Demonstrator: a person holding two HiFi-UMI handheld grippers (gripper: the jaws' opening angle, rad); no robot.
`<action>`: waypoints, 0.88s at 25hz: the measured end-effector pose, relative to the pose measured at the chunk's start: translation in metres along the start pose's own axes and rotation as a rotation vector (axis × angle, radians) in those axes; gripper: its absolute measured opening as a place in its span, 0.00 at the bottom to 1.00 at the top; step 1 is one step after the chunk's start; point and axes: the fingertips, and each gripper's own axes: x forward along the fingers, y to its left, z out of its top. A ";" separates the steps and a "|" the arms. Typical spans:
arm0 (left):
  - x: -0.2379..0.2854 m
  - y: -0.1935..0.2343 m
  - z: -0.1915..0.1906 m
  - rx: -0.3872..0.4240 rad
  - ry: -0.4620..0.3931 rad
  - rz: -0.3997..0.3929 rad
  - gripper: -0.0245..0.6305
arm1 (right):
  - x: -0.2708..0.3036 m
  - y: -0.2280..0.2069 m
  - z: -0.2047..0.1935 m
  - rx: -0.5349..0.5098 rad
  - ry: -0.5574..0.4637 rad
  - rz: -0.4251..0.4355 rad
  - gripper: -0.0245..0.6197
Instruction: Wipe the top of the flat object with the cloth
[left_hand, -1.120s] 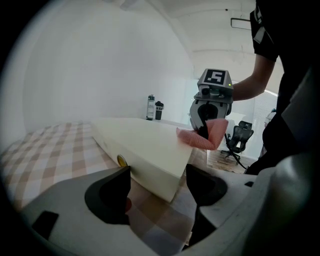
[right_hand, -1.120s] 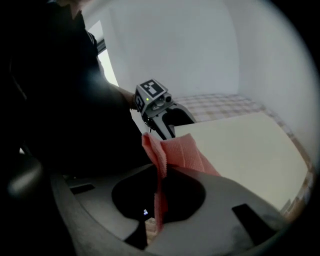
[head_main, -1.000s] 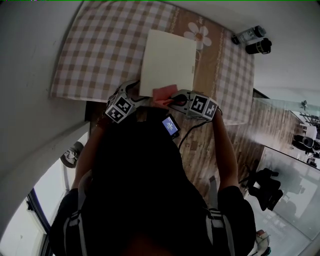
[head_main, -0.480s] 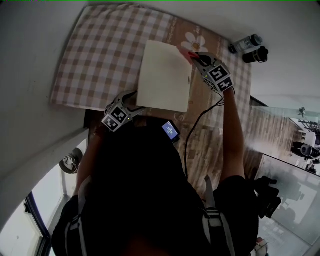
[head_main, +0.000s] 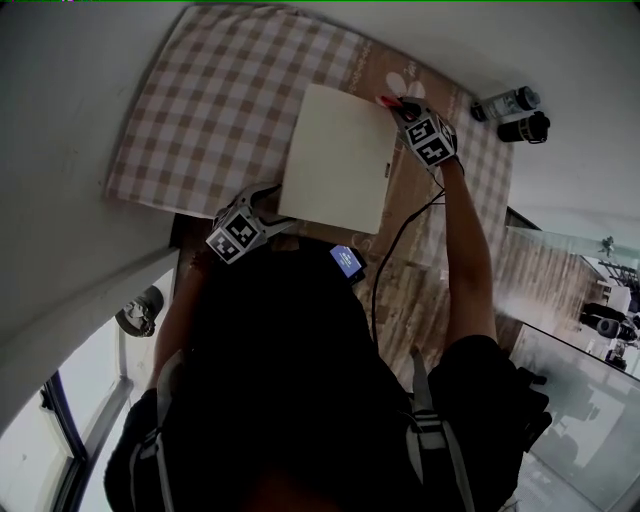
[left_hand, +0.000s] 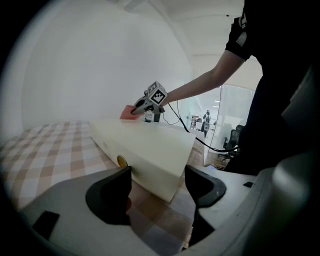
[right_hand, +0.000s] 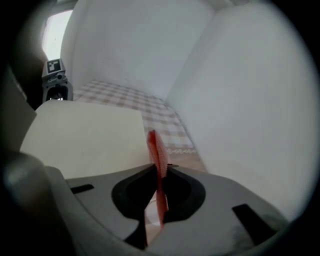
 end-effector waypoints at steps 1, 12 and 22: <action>0.000 0.000 0.000 -0.002 -0.001 -0.001 0.56 | 0.005 0.009 -0.006 -0.014 0.014 0.032 0.07; 0.007 0.002 -0.008 -0.022 -0.016 -0.001 0.56 | 0.012 0.035 -0.024 0.150 0.014 0.148 0.07; 0.004 0.003 -0.006 -0.005 -0.005 0.002 0.56 | 0.000 0.063 -0.021 0.170 0.011 0.177 0.06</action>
